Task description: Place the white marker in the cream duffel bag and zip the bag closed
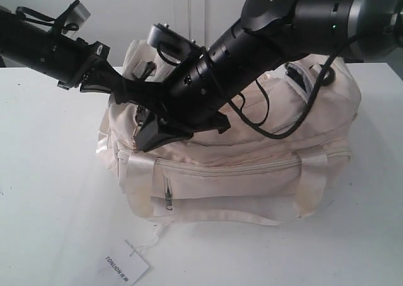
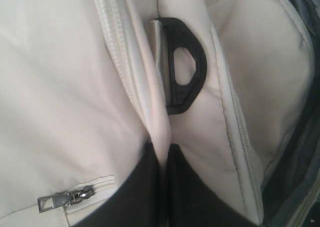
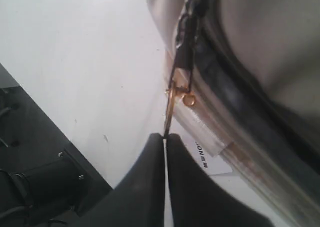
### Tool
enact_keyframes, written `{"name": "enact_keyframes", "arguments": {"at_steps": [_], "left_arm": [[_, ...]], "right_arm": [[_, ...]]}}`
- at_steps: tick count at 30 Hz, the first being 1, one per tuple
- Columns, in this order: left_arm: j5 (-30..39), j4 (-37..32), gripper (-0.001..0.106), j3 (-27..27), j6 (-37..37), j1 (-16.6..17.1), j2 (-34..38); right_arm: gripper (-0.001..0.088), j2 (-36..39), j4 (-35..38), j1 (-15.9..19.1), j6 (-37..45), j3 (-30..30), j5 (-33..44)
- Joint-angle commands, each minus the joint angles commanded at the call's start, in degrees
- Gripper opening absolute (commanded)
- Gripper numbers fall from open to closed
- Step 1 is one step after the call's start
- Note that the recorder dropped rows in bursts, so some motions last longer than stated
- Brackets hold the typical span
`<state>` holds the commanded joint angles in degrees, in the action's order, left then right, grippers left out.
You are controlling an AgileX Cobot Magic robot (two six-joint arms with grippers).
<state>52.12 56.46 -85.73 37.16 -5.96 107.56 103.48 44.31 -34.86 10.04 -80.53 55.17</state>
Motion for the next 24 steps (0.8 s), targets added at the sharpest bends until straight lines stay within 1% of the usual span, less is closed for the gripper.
{"name": "enact_keyframes", "arguments": {"at_steps": [2, 3, 5, 6, 8, 10, 12, 19, 21, 24], "left_arm": [[0.0, 0.0, 0.0, 0.0, 0.0, 0.0, 0.0], [0.0, 0.0, 0.0, 0.0, 0.0, 0.0, 0.0], [0.0, 0.0, 0.0, 0.0, 0.0, 0.0, 0.0], [0.0, 0.0, 0.0, 0.0, 0.0, 0.0, 0.0], [0.1, 0.0, 0.0, 0.0, 0.02, 0.0, 0.0], [0.1, 0.0, 0.0, 0.0, 0.02, 0.0, 0.0], [0.34, 0.0, 0.0, 0.0, 0.02, 0.0, 0.0], [0.46, -0.1, 0.0, 0.0, 0.02, 0.0, 0.0], [0.46, -0.1, 0.0, 0.0, 0.02, 0.0, 0.0], [0.46, -0.1, 0.0, 0.0, 0.02, 0.0, 0.0]], "right_arm": [[0.0133, 0.03, 0.0, 0.0, 0.0, 0.0, -0.39], [0.0229, -0.07, 0.11, 0.0, -0.14, 0.0, -0.39], [0.0343, -0.07, 0.11, 0.0, -1.01, 0.0, -0.47], [0.0387, -0.07, 0.0, 0.0, -1.32, 0.0, -0.86], [0.0436, -0.07, 0.0, 0.0, -1.41, 0.0, -2.04], [0.0456, -0.07, -0.12, 0.0, -1.41, 0.0, -3.34], [0.0456, -0.07, -0.55, 0.0, -1.41, 0.0, -4.09], [0.0456, -0.07, -5.35, 0.0, -0.94, 0.0, -5.62], [0.0456, -0.07, -7.02, 0.0, 0.55, 0.0, -6.12], [0.0456, -0.07, -7.6, 0.0, 3.08, 0.0, -7.24]]}}
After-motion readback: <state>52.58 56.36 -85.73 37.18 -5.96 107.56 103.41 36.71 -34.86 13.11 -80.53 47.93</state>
